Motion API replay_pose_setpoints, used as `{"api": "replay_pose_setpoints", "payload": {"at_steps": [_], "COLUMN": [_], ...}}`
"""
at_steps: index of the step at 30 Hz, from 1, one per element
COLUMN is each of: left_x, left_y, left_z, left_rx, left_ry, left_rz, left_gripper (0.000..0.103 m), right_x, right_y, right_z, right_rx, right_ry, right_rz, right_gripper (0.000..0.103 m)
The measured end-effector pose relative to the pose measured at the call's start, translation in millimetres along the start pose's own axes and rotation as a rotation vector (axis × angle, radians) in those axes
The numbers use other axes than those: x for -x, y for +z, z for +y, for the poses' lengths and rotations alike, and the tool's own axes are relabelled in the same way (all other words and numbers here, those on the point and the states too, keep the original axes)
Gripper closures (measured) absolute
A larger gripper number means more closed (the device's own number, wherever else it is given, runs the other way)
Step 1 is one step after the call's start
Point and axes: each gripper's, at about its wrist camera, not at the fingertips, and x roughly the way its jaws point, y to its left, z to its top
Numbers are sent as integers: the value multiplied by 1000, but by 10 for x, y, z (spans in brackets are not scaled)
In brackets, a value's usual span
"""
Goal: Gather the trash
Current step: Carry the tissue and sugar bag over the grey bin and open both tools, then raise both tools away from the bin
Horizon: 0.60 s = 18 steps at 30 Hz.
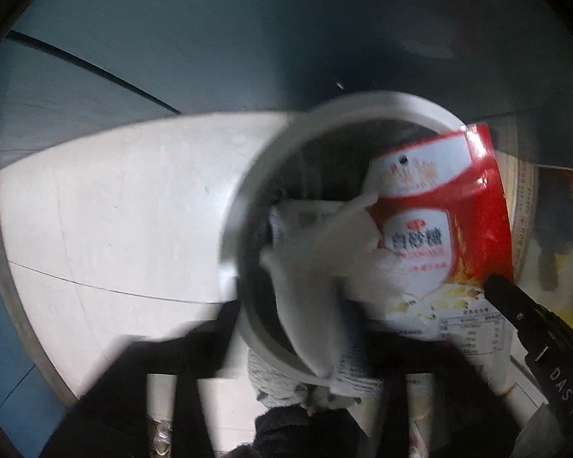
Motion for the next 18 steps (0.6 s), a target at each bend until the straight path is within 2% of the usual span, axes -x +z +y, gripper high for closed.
{"api": "replay_pose_setpoints", "payload": {"at_steps": [1, 2, 5, 6, 7, 9, 10, 11, 14, 18], "left_x": [34, 88, 179, 285, 309, 372, 405, 463, 672, 1002], "left_y": [-10, -32, -120, -177, -220, -304, -366, -449, -664, -981], "left_z": [34, 43, 32, 225, 259, 262, 265, 266, 279, 316], "left_rx": [4, 7, 8, 3, -2, -9, -8, -6, 13, 43], "left_ry": [7, 10, 11, 21, 35, 52, 60, 63, 71, 79], "left_rz": [-16, -36, -47, -52, -58, -65, -68, -74, -107, -155], "left_gripper": [9, 9, 7, 3, 2, 2, 2, 2, 2, 2], "right_x": [4, 19, 148, 196, 253, 383, 421, 501, 684, 1127], "right_y": [6, 9, -29, -43, -68, -147, -176, -239, -365, -630], "right_z": [-8, -9, -17, -20, -14, -5, -6, 12, 40, 125], "right_rx": [3, 6, 17, 25, 34, 67, 79, 100, 134, 174], "right_ry": [0, -6, -15, -23, -35, -76, -88, -109, -141, -164], "right_rz": [4, 10, -12, -19, -29, -55, -61, -73, -96, -144], "right_gripper": [87, 72, 40, 37, 34, 21, 9, 3, 2, 0]}}
